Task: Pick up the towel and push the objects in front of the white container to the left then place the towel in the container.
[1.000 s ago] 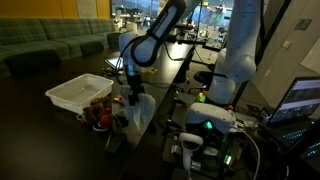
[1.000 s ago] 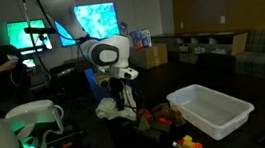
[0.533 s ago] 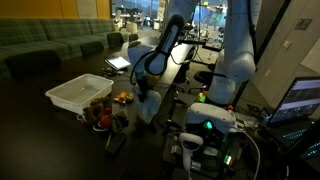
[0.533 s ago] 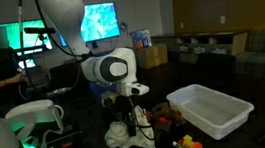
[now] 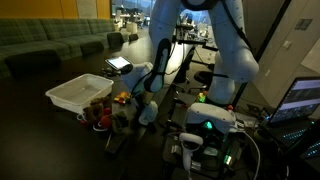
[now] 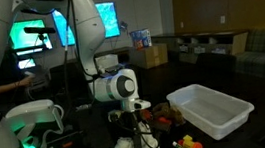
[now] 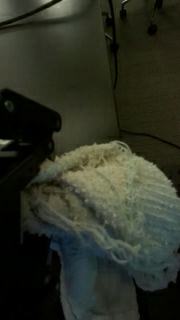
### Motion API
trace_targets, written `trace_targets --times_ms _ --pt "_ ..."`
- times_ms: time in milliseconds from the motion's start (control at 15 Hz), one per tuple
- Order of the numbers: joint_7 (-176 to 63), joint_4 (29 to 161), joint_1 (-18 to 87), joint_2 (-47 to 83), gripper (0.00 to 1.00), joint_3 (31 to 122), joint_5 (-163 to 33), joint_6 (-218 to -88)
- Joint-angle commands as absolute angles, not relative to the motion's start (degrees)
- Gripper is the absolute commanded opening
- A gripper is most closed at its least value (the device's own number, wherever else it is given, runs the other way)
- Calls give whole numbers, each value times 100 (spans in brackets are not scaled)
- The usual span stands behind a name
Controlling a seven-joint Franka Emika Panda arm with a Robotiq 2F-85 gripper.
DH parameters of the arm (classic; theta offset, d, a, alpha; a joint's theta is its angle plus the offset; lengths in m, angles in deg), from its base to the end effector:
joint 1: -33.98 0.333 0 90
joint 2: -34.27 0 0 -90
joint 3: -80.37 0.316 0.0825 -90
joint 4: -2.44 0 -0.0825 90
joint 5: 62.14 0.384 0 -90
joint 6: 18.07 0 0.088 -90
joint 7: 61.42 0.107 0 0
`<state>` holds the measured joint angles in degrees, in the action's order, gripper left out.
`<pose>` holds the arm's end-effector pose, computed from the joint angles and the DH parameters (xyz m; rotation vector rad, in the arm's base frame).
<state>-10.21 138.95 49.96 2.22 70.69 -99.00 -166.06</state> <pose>0.4354 0.0462 0.0681 2.6661 -0.2154 -0.2137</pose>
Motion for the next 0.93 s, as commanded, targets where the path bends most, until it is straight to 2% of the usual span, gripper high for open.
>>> trace_targets --times_ms 0,333,867 --pt "-677 13285 5408 -447 1 7130 -9870 -16572" --pt "-715 12825 5766 -830 1 7416 -9657 -16576" --pt "-1166 12464 6086 -736 1 8156 -8785 -16598"
